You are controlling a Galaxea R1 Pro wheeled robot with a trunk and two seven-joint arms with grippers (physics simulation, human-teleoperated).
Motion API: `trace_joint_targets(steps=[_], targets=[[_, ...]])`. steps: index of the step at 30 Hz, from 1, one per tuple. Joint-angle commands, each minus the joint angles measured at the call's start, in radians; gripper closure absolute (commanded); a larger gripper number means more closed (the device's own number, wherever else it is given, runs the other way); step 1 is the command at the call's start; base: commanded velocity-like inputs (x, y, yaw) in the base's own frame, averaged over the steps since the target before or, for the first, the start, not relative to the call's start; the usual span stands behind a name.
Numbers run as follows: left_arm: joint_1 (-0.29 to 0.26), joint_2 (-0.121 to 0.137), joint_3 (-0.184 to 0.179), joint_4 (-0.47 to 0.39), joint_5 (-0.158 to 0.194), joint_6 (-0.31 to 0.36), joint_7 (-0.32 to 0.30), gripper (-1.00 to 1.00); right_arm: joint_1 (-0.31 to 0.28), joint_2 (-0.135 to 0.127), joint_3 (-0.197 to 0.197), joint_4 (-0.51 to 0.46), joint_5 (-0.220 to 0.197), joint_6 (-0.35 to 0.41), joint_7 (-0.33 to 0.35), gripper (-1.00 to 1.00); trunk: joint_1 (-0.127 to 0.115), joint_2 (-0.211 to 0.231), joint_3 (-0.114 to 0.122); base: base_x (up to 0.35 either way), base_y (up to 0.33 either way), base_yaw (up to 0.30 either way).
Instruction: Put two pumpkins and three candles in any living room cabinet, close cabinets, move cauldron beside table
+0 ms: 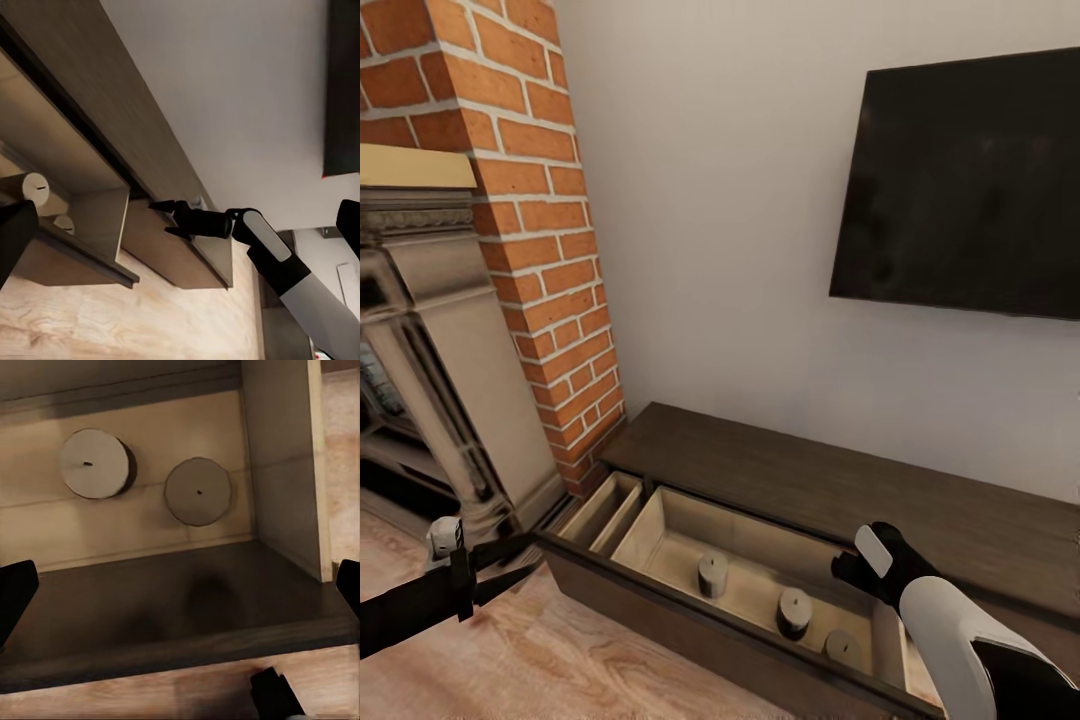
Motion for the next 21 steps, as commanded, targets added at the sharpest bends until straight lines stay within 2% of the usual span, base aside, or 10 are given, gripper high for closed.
trace_joint_targets(steps=[1, 9, 21], targets=[[-0.001, 0.0, 0.001, 0.0, -0.009, 0.003, -0.009, -1.0, 0.0, 0.0, 0.0, -0.002, -0.011, 0.002, -0.008, -1.0, -0.004, 0.007, 0.002, -0.22, 0.083, 0.0], [-0.001, -0.001, 0.001, -0.001, -0.009, 0.003, -0.009, -1.0, 0.0, 0.002, 0.001, -0.003, -0.011, 0.001, -0.007, -1.0, -0.035, 0.063, 0.029, -0.233, 0.074, 0.05], [-0.001, -0.003, 0.0, -0.001, -0.01, 0.003, -0.008, -1.0, 0.0, 0.002, 0.002, -0.003, -0.01, 0.0, -0.005, -1.0, -0.081, 0.147, 0.08, -0.035, 0.007, 0.199]])
